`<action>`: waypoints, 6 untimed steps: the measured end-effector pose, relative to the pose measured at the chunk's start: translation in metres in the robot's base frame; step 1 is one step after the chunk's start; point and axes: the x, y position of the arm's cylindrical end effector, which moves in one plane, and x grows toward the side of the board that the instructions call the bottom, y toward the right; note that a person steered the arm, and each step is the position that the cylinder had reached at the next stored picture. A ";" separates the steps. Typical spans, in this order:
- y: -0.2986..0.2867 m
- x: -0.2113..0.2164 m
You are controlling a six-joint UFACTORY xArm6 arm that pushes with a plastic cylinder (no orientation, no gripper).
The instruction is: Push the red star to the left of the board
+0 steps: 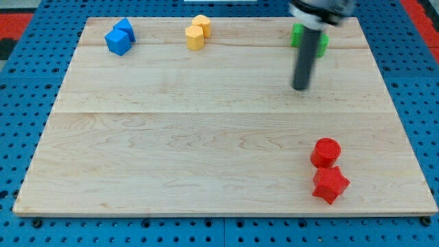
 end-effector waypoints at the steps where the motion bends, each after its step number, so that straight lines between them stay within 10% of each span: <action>1: 0.046 0.050; 4: 0.054 0.175; 6: -0.091 0.145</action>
